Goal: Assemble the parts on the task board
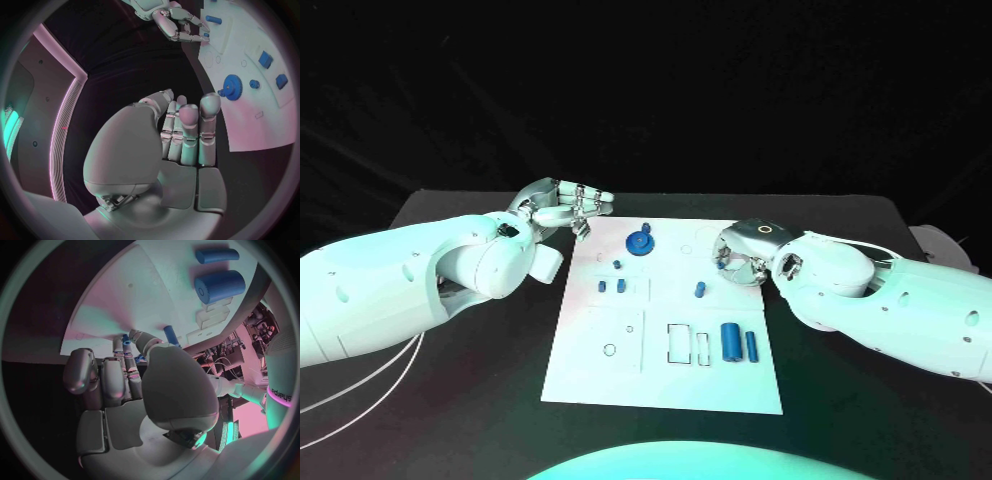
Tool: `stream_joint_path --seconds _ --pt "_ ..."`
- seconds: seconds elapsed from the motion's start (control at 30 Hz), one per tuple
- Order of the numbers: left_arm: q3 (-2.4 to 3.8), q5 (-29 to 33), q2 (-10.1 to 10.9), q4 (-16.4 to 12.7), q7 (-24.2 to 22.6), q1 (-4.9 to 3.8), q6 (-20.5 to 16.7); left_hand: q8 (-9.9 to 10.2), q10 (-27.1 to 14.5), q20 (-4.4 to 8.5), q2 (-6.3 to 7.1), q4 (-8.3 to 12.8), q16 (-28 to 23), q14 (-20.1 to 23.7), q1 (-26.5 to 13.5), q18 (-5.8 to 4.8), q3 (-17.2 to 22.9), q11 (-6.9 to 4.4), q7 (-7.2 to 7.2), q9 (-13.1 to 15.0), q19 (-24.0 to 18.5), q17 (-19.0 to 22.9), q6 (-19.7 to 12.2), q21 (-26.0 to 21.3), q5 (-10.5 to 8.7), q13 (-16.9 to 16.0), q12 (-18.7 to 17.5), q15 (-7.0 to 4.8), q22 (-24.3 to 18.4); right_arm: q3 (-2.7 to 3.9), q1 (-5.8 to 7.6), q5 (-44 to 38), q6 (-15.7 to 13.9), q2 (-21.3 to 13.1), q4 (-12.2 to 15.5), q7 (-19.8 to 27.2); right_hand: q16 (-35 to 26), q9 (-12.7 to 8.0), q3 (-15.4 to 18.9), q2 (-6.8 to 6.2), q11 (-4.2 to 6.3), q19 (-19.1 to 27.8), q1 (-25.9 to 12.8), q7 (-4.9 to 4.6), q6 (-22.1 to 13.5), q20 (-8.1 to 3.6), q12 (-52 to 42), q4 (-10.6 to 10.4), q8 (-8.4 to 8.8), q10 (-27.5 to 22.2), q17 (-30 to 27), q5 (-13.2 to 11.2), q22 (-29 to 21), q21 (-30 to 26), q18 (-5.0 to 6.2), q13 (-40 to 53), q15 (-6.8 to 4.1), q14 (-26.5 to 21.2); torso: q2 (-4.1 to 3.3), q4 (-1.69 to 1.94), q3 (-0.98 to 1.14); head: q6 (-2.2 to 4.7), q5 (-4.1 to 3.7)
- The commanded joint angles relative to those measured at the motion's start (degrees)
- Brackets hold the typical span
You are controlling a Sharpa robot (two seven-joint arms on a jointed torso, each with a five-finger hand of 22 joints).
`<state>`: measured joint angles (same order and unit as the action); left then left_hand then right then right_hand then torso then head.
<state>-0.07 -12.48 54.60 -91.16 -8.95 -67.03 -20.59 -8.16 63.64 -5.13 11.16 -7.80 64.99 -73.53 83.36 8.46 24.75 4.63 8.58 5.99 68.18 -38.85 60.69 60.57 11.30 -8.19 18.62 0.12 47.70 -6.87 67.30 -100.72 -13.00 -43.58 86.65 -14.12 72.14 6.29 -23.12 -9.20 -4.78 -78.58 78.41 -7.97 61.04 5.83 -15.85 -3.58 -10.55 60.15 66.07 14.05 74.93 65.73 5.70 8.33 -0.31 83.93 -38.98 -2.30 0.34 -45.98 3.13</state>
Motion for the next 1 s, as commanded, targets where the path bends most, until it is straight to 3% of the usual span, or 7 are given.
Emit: stream_joint_path --seconds 0.03,0.23,0.6,1.0 --pt "0.03 0.39 -0.02 -0.23 -0.25 -0.05 0.68 -0.17 -0.29 -0.24 -0.55 0.26 -0.2 0.21 -0.13 0.57 0.01 0.12 0.38 -0.05 -0.12 -0.06 -0.07 -0.25 0.03 -0.09 0.27 0.15 -0.09 -0.1 -0.37 -0.91 0.85 0.27 -0.2 -0.28 0.05 -0.1 -0.38 0.11 -0.08 0.14 -0.37 -0.3 0.01 0.05 0.36 0.12 0.42 -0.33 0.08 -0.4 0.94 -0.15 -0.48 -0.2 0.35 1.6 0.01 0.03 -0.04 0.0 -0.04" --pt "0.03 0.17 -0.02 -0.29 0.1 -0.05 0.85 -0.13 -0.41 -0.28 -0.62 0.34 -0.21 0.21 -0.1 0.57 -0.02 0.18 0.45 -0.1 -0.14 -0.06 -0.21 -0.32 0.04 -0.1 0.29 0.19 -0.17 -0.1 -0.66 -0.98 1.31 0.59 -0.57 -0.55 0.34 -0.2 -1.59 0.98 0.08 -0.38 0.6 -0.26 0.58 0.04 0.36 0.81 0.58 0.82 0.27 -0.23 1.76 0.99 -0.67 -0.6 0.22 1.65 -0.01 0.04 -0.03 -0.09 -0.12" --pt "0.03 -0.69 0.01 -0.46 0.92 -0.05 0.93 -0.05 -0.74 -0.36 -0.84 0.62 -0.29 0.26 0.08 0.58 -0.02 0.3 0.6 -0.19 -0.17 0.06 -0.5 -0.42 0.07 -0.13 0.35 0.3 -0.27 -0.1 -1.0 -2.73 2.99 0.75 -0.56 -2.41 1.65 0.11 -5.52 2.81 0.9 -2.26 3.64 0.25 3.5 -0.67 0.25 4.58 0.01 4.71 1.45 0.02 4.71 5.35 -1.47 -1.11 -0.52 1.99 0.01 0.04 0.01 -0.31 -0.04" --pt "0.03 -1.11 -0.05 -0.53 1.31 -0.05 0.97 -0.03 -0.93 -0.41 -0.98 0.85 -0.29 0.26 0.26 0.61 0.02 0.37 0.67 -0.23 -0.21 0.05 -0.64 -0.51 0.09 -0.16 0.4 0.34 -0.37 -0.1 -1.19 -3.8 0.59 0.64 0.07 -3.43 1.9 0.16 -6.16 2.88 1.01 -2.79 2.86 0.31 4.09 -0.79 0.75 5.25 0.14 5.54 1.55 -0.37 5.72 6.75 -1.74 -1.36 -0.58 2.02 0.05 -0.01 -0.03 -0.25 -0.2"
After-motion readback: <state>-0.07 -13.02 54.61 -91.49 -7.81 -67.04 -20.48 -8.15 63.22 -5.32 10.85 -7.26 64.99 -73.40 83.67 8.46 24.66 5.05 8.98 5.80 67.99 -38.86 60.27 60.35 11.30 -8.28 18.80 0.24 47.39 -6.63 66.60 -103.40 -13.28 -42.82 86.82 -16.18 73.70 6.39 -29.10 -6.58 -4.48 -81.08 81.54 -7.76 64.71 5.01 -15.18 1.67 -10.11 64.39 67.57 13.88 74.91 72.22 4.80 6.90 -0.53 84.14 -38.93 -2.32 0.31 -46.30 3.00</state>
